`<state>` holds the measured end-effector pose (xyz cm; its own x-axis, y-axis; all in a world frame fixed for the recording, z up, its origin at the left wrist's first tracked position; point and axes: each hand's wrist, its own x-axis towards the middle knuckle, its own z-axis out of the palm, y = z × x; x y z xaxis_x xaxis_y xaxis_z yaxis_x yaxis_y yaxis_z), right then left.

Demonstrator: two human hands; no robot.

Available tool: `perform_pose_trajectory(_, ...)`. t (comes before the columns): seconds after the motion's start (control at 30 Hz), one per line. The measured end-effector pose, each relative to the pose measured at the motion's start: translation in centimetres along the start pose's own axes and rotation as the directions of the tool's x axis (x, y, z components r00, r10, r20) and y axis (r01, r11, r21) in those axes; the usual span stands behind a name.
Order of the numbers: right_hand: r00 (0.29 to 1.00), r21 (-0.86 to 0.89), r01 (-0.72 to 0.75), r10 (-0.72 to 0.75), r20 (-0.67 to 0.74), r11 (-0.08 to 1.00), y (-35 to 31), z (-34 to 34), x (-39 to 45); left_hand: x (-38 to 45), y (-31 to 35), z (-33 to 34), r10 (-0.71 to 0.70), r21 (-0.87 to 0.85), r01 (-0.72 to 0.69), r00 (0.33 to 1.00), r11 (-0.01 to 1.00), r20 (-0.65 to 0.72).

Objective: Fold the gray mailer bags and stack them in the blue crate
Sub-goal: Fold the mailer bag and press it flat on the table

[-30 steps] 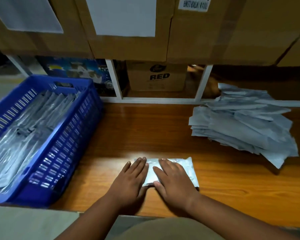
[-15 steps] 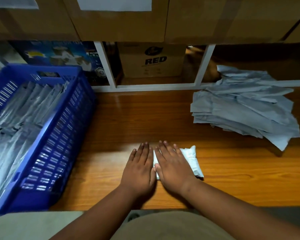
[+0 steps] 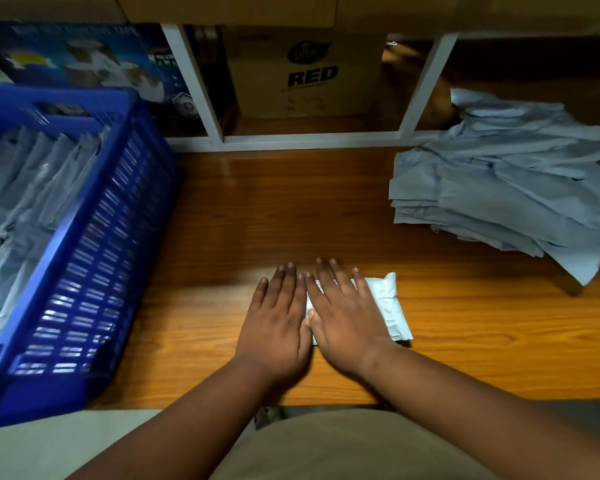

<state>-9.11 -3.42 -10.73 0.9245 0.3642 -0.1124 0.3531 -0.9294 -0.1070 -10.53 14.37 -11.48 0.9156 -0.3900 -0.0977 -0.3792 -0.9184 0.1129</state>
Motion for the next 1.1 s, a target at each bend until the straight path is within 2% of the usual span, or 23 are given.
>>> perform_pose_trajectory(0.3, 0.999, 0.083, 0.043, -0.045, 0.030, 0.996, 0.8, -0.8, -0.3, 0.1, 0.2, -0.7, -0.015, 0.012, 0.015, 0.999, 1.000, 0.038)
perform_pose_trajectory(0.37, 1.000, 0.119, 0.027, -0.027, -0.004, 0.993, 1.6, -1.5, -0.7, 0.4, 0.3, -1.1, -0.043, 0.022, 0.042, 0.998, 0.999, 0.054)
perform_pose_trajectory(0.47, 0.998, 0.014, 0.025, -0.024, -0.066, 1.000, 3.4, -2.3, -1.8, 1.4, 1.6, -1.8, -0.051, 0.006, 0.051, 0.998, 0.999, 0.048)
perform_pose_trajectory(0.53, 1.000, -0.031, 0.011, -0.012, -0.027, 0.999, 4.5, -2.4, -2.2, 2.4, 3.2, -1.8, 0.003, -0.027, -0.001, 0.999, 1.000, 0.043)
perform_pose_trajectory(0.67, 1.000, -0.003, -0.009, 0.009, 0.021, 1.000, 5.8, -1.5, -2.4, 3.5, 5.2, -0.7, 0.031, -0.059, -0.030, 0.999, 0.998, 0.022)
perform_pose_trajectory(0.87, 1.000, 0.028, -0.015, 0.015, -0.014, 1.000, 6.2, -0.6, -2.2, 3.4, 5.5, -0.2, 0.016, -0.021, -0.017, 1.000, 1.000, -0.016)
perform_pose_trajectory(1.1, 1.000, 0.024, -0.027, 0.027, 0.005, 0.999, 6.3, -0.6, -2.1, 3.5, 5.8, -0.8, -0.039, 0.031, 0.038, 0.998, 0.999, 0.046)
